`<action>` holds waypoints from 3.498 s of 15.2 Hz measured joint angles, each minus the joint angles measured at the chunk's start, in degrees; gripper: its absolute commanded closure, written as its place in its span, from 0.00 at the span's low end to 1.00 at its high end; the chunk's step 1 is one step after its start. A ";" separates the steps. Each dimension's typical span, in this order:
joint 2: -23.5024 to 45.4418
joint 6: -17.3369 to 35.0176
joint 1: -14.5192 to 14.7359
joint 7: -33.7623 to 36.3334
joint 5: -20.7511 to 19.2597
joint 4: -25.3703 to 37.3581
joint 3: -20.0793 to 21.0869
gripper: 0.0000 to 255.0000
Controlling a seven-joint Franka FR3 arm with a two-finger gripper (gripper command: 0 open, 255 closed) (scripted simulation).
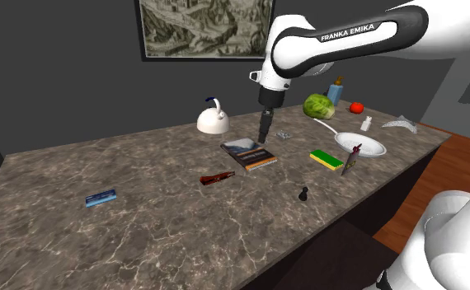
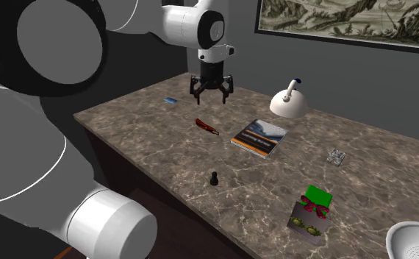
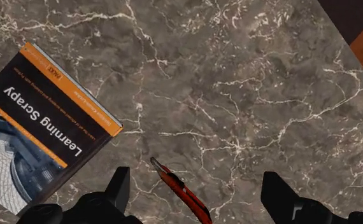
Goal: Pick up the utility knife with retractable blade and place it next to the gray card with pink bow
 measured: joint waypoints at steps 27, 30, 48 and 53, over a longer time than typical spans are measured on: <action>37.89 7.33 4.22 -26.54 -1.10 21.07 4.20 0.00; 37.93 7.36 4.21 -26.55 -1.10 21.09 4.20 0.00; 35.98 3.61 4.17 -26.56 -1.09 22.92 4.20 1.00; 34.19 0.40 4.20 -26.48 -1.06 24.34 4.23 1.00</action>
